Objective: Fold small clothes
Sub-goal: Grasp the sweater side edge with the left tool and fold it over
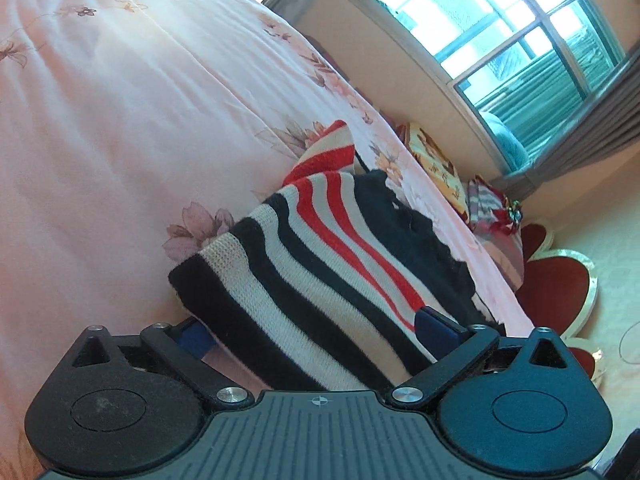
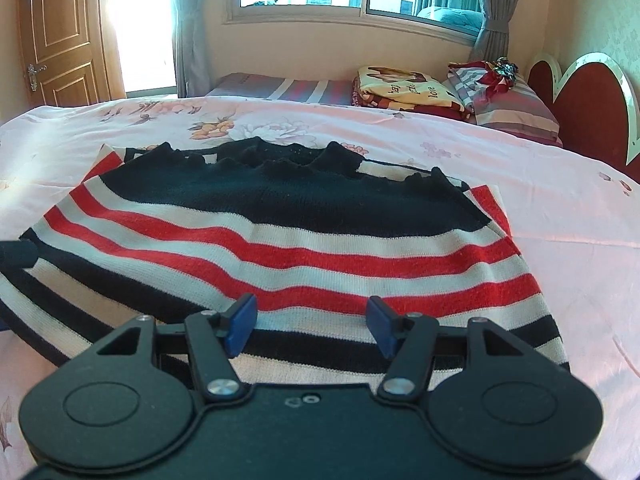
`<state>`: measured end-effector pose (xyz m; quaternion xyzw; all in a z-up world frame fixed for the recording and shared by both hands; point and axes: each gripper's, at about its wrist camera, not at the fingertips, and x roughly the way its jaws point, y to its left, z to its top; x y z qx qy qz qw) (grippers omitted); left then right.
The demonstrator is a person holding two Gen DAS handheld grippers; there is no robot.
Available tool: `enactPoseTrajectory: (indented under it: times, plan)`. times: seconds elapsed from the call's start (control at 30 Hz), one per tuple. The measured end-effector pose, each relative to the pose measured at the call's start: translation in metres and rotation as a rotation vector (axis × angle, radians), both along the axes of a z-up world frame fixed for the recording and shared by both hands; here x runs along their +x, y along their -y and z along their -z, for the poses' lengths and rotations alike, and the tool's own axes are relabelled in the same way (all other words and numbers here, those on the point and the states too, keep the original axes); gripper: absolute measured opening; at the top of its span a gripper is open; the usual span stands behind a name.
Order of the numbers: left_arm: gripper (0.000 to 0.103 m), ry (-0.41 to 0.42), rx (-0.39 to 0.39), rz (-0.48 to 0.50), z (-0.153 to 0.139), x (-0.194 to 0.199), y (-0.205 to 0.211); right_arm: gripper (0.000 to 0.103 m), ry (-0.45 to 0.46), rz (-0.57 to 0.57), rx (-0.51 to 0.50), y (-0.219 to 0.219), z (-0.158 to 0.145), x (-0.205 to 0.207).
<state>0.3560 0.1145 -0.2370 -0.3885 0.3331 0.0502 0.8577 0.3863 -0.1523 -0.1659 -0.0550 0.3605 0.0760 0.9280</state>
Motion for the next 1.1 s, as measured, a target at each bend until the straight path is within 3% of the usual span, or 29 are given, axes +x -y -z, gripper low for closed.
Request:
enactPoseTrajectory:
  times: [0.03,0.07,0.1,0.17,0.2,0.4,0.43,0.5,0.6,0.73,0.83,0.93,1.0,1.1]
  plan:
    - [0.093,0.009,-0.008,-0.010,0.002,0.004,0.000,0.060,0.000,0.000,0.001,0.000,0.000,0.001]
    - [0.084,0.019,-0.021,-0.024,0.004,0.008,-0.001,0.060,0.003,-0.001,-0.002,0.000,0.000,0.000]
    - [0.063,0.018,-0.037,-0.040,0.006,0.011,-0.003,0.060,0.007,-0.002,-0.004,0.000,0.000,0.001]
    - [0.044,0.001,-0.070,-0.080,0.013,0.015,-0.009,0.060,0.016,-0.005,-0.009,-0.002,-0.001,0.001]
    - [0.040,-0.001,-0.097,-0.095,0.018,0.016,-0.013,0.060,0.021,-0.006,-0.012,-0.002,-0.002,0.001]
    - [0.031,0.015,-0.048,-0.066,0.010,0.020,-0.009,0.059,0.045,-0.009,-0.066,-0.010,-0.001,0.001]
    - [0.030,0.039,-0.024,-0.060,0.002,0.019,-0.005,0.059,0.011,-0.015,-0.075,-0.011,0.007,0.004]
    - [0.028,0.105,0.030,-0.030,-0.019,0.019,0.006,0.062,0.031,-0.015,-0.067,-0.007,0.012,0.003]
    - [0.028,0.224,0.121,0.104,-0.059,0.033,0.038,0.062,0.033,-0.020,-0.069,-0.007,0.011,0.003]
    - [0.023,0.308,0.179,0.341,-0.089,0.060,0.102,0.060,0.051,0.035,0.026,0.013,-0.002,-0.003]
    - [0.023,0.285,0.177,0.518,-0.082,0.081,0.158,0.061,0.080,0.120,0.100,0.049,-0.014,-0.012]
    - [0.023,0.157,0.126,0.634,-0.052,0.099,0.197,0.061,0.063,0.205,0.167,0.093,-0.020,-0.021]
    - [0.023,0.128,0.175,0.669,-0.043,0.096,0.212,0.061,0.041,0.231,0.205,0.116,-0.020,-0.028]
    - [0.024,0.125,0.181,0.700,-0.058,0.090,0.216,0.062,0.024,0.258,0.265,0.139,-0.019,-0.037]
